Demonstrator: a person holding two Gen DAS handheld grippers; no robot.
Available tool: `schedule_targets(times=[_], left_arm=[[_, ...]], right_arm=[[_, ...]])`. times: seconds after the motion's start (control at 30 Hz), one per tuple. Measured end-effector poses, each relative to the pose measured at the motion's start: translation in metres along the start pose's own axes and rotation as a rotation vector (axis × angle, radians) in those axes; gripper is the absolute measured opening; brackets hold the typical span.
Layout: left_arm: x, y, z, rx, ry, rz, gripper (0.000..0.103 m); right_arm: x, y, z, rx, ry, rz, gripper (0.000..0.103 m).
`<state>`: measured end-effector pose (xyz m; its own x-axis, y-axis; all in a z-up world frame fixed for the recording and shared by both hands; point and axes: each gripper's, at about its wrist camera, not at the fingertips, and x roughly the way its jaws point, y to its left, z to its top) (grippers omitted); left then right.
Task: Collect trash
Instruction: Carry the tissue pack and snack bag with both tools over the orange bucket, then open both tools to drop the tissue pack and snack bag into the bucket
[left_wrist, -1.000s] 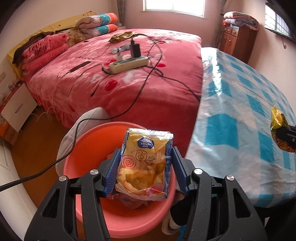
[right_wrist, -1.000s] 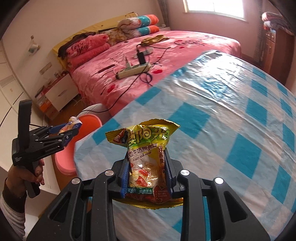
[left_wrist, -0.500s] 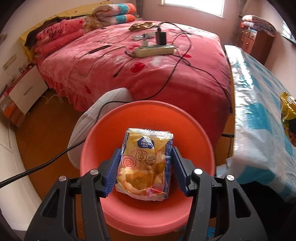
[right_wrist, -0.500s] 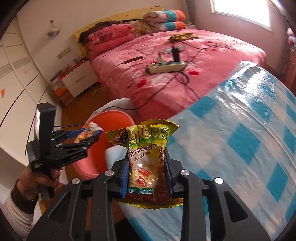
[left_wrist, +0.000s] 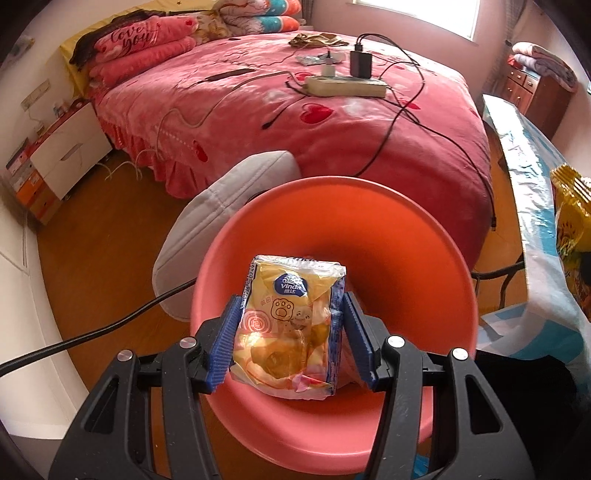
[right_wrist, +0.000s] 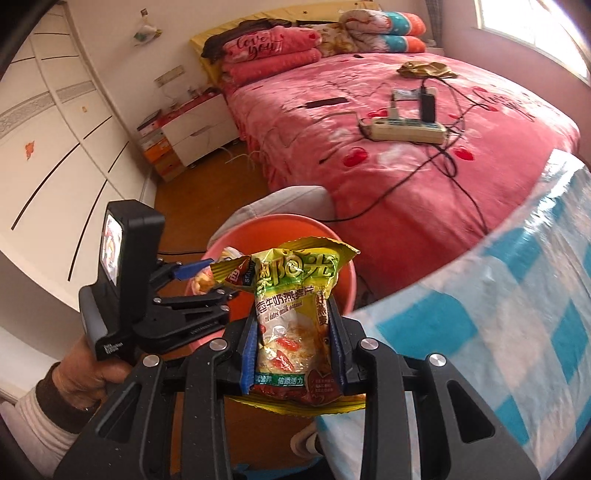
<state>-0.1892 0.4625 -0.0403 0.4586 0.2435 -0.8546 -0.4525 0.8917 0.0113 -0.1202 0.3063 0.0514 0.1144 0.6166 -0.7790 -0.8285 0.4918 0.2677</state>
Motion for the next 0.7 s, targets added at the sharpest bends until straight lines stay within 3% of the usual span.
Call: schedule_targets(times=[0.43, 0.5, 0.53, 0.7], left_arm=[[0.008, 0.015, 0.002, -0.042, 0.001, 0.023, 0.056], [0.01, 0.015, 0.003, -0.042, 0.005, 0.029, 0.059], [0.011, 0.015, 0.003, -0.037, 0.009, 0.032, 0.062], [0.01, 0.011, 0.002, -0.033, 0.006, 0.034, 0.071]], right_arm=[[0.036, 0.021, 0.007, -0.036, 0.04, 0.064, 0.038], [0.04, 0.016, 0.006, -0.018, 0.046, 0.078, 0.052], [0.04, 0.012, 0.005, 0.003, 0.043, 0.071, 0.066], [0.026, -0.011, 0.0, 0.084, 0.006, 0.06, 0.08]])
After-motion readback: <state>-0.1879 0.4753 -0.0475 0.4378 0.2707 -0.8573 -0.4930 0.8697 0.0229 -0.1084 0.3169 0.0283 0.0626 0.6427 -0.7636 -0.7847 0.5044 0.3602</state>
